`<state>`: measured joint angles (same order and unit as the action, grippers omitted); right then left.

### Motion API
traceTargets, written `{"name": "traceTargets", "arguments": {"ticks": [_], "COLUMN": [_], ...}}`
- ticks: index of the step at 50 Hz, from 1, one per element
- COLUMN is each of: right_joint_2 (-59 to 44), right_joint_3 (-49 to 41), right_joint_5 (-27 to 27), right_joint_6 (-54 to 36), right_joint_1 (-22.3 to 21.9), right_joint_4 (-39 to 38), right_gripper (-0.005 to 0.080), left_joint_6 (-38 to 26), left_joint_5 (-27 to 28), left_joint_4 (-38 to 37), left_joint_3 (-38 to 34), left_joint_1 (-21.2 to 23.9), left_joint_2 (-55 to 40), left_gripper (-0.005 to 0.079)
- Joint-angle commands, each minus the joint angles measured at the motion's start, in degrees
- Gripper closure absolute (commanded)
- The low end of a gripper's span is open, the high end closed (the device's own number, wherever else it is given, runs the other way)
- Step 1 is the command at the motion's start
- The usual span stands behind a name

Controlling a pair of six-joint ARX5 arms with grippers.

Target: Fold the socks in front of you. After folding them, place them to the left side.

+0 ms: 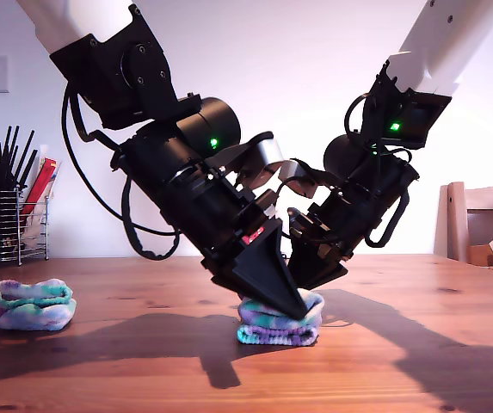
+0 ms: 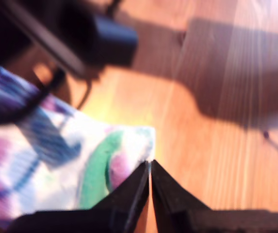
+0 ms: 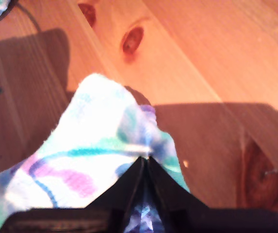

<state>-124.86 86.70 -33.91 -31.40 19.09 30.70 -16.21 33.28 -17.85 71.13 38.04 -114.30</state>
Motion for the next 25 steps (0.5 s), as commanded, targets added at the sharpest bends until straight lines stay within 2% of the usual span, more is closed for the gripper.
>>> {"name": "traceTargets", "arguments": {"ticks": [1,10,25], "right_joint_2": [-0.7,0.0,0.0], "right_joint_3": [-1.8,-1.8,-1.8], "right_joint_5": [0.8,0.9,1.3], "right_joint_6": [-0.2,-0.2,-0.2], "right_joint_1": [-0.1,-0.1,-0.4], "right_joint_4": [1.8,0.7,-0.3], "right_gripper": [0.0765,0.0765,0.0765], "left_joint_6": [0.1,0.2,-0.2], "left_joint_5": [0.5,2.3,2.3], "left_joint_4": [0.3,-0.5,-0.2], "left_joint_3": [-0.2,-0.2,-0.2], "left_joint_1": [-0.3,-0.3,0.1], "left_joint_2": [-2.9,-5.4,-5.7], "left_gripper": [0.0762,0.0762,0.0762]}}
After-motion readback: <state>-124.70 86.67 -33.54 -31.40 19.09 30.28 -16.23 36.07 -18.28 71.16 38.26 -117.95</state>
